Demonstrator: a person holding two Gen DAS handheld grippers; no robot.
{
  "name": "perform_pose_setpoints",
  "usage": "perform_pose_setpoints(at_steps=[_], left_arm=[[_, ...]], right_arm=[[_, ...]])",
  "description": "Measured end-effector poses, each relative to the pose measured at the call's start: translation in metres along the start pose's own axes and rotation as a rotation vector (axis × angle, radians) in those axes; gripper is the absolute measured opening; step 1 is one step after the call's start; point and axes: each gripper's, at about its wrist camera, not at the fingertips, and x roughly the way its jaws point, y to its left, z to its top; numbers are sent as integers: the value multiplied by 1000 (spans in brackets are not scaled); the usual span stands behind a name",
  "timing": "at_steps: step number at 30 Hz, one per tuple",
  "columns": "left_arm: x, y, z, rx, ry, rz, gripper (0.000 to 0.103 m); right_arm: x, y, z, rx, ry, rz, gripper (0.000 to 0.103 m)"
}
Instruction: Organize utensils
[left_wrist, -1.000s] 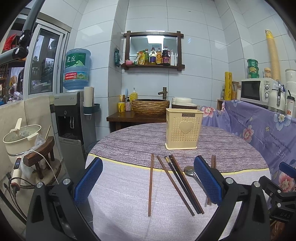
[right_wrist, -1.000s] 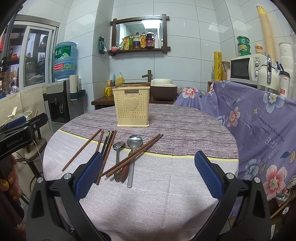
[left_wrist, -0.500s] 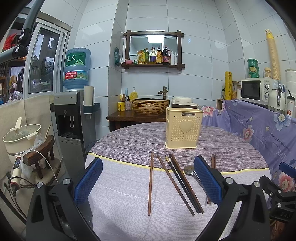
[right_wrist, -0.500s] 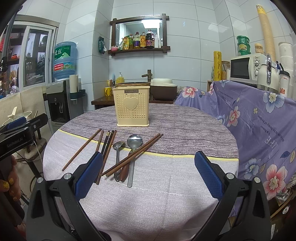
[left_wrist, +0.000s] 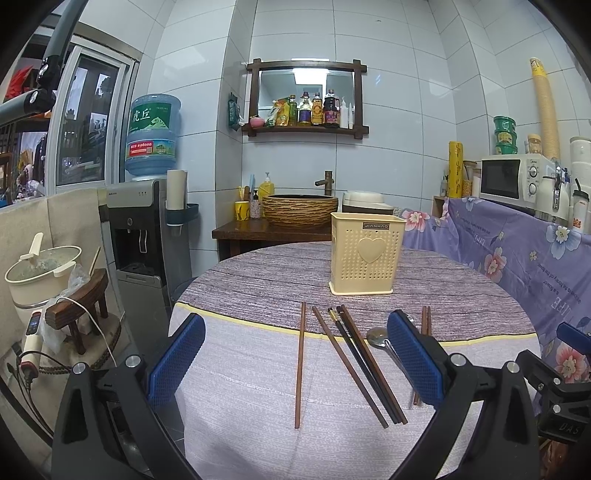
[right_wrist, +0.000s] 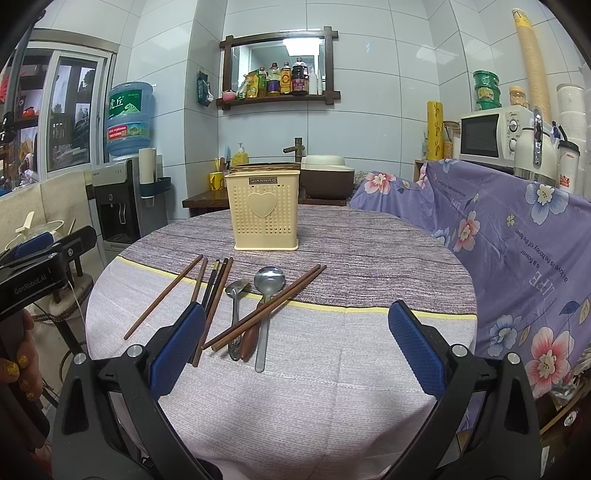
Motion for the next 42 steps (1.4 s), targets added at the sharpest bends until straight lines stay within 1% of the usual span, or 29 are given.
perform_pose_setpoints(at_steps=[14, 17, 20, 23, 25, 27, 29, 31, 32, 33, 34, 35, 36, 37, 38, 40, 41, 42], left_arm=[[1, 0, -4, 2, 4, 0, 98], [5, 1, -7, 0, 20, 1, 98], [15, 6, -9, 3, 73, 12, 98], [32, 16, -11, 13, 156, 45, 98], [51, 25, -15, 17, 247, 35, 98], [65, 29, -14, 21, 309, 13, 98], [85, 30, -10, 50, 374, -24, 98], [102, 24, -6, 93, 410, -50, 94], [110, 22, -4, 112, 420, -58, 93], [117, 20, -3, 124, 429, -63, 91], [126, 16, -2, 141, 441, -64, 86], [133, 15, -3, 151, 456, -69, 83], [144, 13, -4, 154, 485, -74, 77], [150, 14, -5, 151, 504, -74, 70], [157, 15, -5, 141, 526, -78, 67], [166, 17, -4, 119, 553, -87, 59], [170, 19, -3, 101, 563, -98, 56], [172, 19, -2, 85, 571, -111, 53]], right_arm=[[2, -2, -6, 0, 11, -3, 98], [5, -2, -3, -6, 18, -11, 98], [12, -8, -2, -4, 45, -32, 98], [23, -22, 0, 13, 93, -56, 98], [35, -36, 1, 44, 137, -57, 98], [54, -49, 4, 86, 200, -49, 98], [75, -59, 8, 149, 259, -13, 98], [96, -64, 15, 201, 287, 30, 97], [110, -64, 20, 211, 315, 49, 96], [126, -62, 23, 212, 352, 60, 92], [141, -61, 26, 220, 388, 67, 83], [157, -61, 28, 240, 426, 79, 74], [169, -61, 29, 260, 455, 94, 70], [182, -62, 31, 284, 484, 98, 61], [194, -63, 34, 309, 506, 98, 56], [211, -60, 40, 313, 532, 101, 51], [220, -58, 44, 300, 545, 83, 47], [227, -56, 46, 297, 557, 81, 46]])
